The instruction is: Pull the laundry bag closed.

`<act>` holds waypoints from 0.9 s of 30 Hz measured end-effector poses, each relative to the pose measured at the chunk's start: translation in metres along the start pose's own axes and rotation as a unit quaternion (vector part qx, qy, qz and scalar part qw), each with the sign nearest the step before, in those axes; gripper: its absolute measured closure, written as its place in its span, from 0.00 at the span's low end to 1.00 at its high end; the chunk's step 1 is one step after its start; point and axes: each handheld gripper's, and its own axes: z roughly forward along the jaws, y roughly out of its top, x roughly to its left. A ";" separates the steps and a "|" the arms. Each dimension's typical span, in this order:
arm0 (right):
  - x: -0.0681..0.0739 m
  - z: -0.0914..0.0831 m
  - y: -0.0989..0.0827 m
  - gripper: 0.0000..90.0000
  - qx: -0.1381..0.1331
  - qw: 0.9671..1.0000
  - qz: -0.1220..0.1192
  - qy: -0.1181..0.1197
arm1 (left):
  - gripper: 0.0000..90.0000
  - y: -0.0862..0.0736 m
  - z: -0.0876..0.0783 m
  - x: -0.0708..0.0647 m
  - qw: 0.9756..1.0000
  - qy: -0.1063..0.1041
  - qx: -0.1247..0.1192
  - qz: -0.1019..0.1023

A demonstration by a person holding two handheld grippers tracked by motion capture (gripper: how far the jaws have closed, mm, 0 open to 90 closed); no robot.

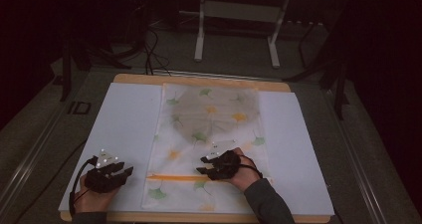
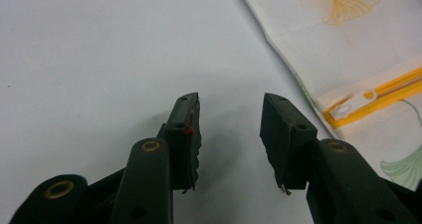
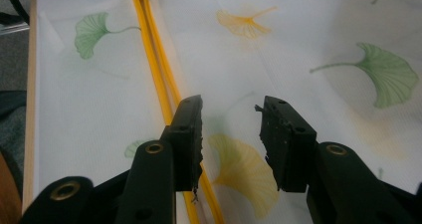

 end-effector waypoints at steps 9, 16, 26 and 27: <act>0.003 0.009 0.008 0.67 0.000 1.000 -0.004 0.006 | 0.66 0.000 -0.001 0.003 1.000 0.002 -0.002 -0.004; 0.007 0.019 0.016 0.67 0.002 1.000 -0.011 0.015 | 0.66 0.000 -0.001 0.002 1.000 0.003 -0.001 -0.001; 0.013 0.033 0.026 0.69 0.001 0.999 -0.023 0.032 | 0.64 0.001 0.000 0.001 1.000 0.006 0.006 0.005; 0.014 0.034 0.027 0.70 0.001 0.999 -0.025 0.033 | 0.64 0.001 0.000 0.001 1.000 0.006 0.007 0.007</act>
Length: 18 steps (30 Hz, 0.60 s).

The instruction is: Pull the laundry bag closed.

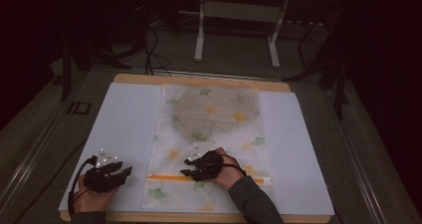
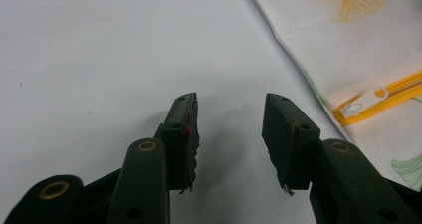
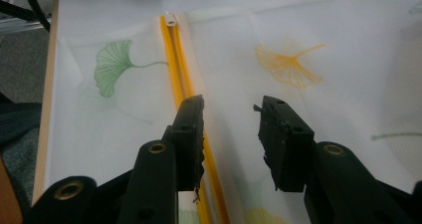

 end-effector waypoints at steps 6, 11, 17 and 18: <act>0.006 0.008 0.005 0.74 -0.009 1.000 -0.011 0.001 | 0.64 0.001 0.003 -0.003 1.000 -0.002 0.005 0.008; 0.007 0.015 0.009 0.75 -0.009 1.000 -0.013 0.008 | 0.64 0.001 0.002 -0.002 1.000 -0.004 0.003 0.008; 0.011 0.023 0.014 0.75 -0.007 1.000 -0.016 0.018 | 0.64 0.001 0.002 -0.002 1.000 -0.005 0.002 0.008; 0.011 0.024 0.014 0.75 -0.007 1.000 -0.018 0.019 | 0.64 0.001 0.002 -0.002 1.000 -0.005 0.002 0.009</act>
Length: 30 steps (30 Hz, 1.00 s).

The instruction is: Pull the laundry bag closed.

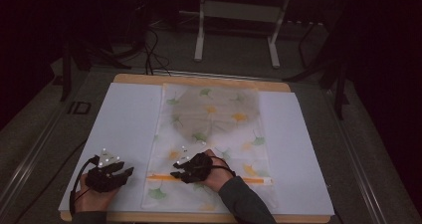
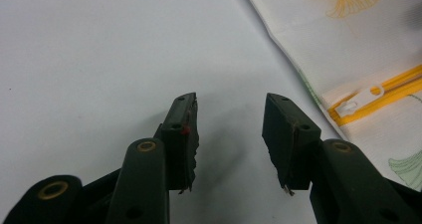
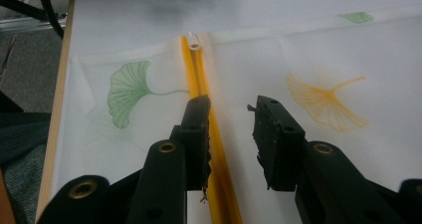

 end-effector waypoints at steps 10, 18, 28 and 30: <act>0.003 0.012 0.008 0.77 0.003 1.000 -0.007 0.011 | 0.64 0.001 0.001 -0.001 1.000 -0.002 0.001 0.004; 0.006 0.022 0.015 0.77 0.008 1.000 -0.014 0.018 | 0.64 0.001 0.001 -0.001 1.000 0.000 0.004 0.006; 0.008 0.035 0.022 0.78 0.008 0.999 -0.018 0.027 | 0.64 0.001 0.001 -0.001 1.000 0.000 0.005 0.005; 0.009 0.038 0.023 0.78 0.008 0.999 -0.017 0.029 | 0.64 0.001 0.000 -0.001 1.000 0.000 0.004 0.007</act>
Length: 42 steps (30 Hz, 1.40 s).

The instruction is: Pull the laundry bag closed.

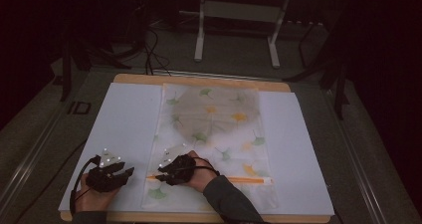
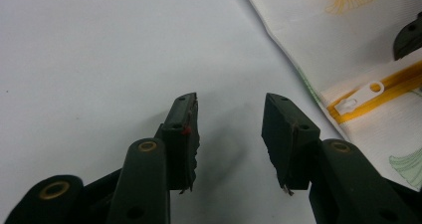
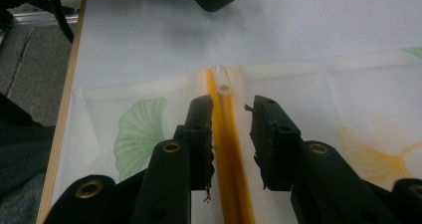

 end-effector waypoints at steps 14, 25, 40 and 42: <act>0.002 0.014 0.008 0.80 0.002 1.000 0.000 0.007 | 0.64 0.000 -0.001 0.001 1.000 0.000 -0.001 -0.002; -0.002 0.021 0.011 0.81 -0.001 1.000 0.007 0.012 | 0.63 -0.001 0.000 0.000 1.000 0.001 0.000 -0.001; 0.001 0.027 0.011 0.92 0.006 1.000 0.001 0.011 | 0.64 0.000 -0.001 -0.001 1.000 -0.006 0.005 0.003; 0.000 0.027 0.011 0.92 0.005 1.000 0.003 0.012 | 0.64 0.000 -0.001 -0.002 1.000 -0.009 0.005 0.002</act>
